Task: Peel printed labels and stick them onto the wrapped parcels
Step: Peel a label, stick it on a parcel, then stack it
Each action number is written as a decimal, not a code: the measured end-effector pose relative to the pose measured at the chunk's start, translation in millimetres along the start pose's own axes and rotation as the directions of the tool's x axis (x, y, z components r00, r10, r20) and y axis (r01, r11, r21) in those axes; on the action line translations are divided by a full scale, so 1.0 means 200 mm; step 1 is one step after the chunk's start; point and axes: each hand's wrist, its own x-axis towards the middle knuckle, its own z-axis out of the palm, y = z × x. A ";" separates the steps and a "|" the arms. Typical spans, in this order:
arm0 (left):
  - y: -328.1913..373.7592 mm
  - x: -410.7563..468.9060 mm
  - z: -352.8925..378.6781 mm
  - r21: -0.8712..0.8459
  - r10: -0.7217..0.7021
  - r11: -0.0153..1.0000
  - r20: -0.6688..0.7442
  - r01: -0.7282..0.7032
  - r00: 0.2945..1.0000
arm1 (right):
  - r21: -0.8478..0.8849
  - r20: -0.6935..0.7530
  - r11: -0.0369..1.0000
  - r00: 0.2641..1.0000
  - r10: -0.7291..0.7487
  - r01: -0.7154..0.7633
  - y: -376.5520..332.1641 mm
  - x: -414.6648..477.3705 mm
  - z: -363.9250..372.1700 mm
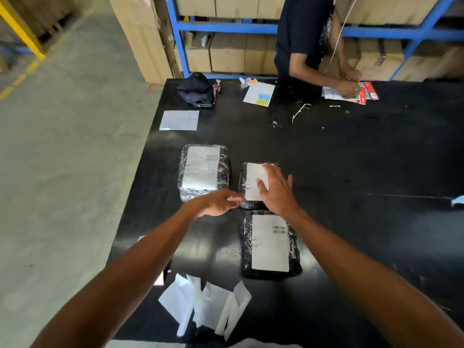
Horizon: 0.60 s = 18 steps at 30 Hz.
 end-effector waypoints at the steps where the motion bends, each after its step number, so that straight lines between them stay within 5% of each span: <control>1: -0.03 -0.06 -0.03 0.029 0.013 1.000 0.021 -0.013 1.000 | 0.001 -0.054 0.999 0.998 -0.042 0.042 -0.05 -0.03 0.02; 4: -0.23 -0.21 -0.08 0.085 -0.008 0.996 0.045 0.004 0.999 | -0.024 -0.234 0.980 0.951 -0.200 0.200 -0.20 -0.13 0.10; 7: -0.47 -0.32 -0.11 0.083 -0.062 0.994 -0.030 0.065 0.998 | -0.047 -0.246 0.949 0.917 -0.313 0.311 -0.35 -0.22 0.22; 13: -0.93 -0.56 -0.10 0.228 -0.139 0.957 -0.170 0.177 0.975 | -0.073 -0.072 0.903 0.900 -0.429 0.424 -0.60 -0.38 0.57; 18: -1.29 -0.70 -0.09 0.220 -0.207 0.945 -0.177 0.244 0.962 | -0.081 0.293 0.922 0.893 -0.341 0.379 -0.80 -0.48 0.85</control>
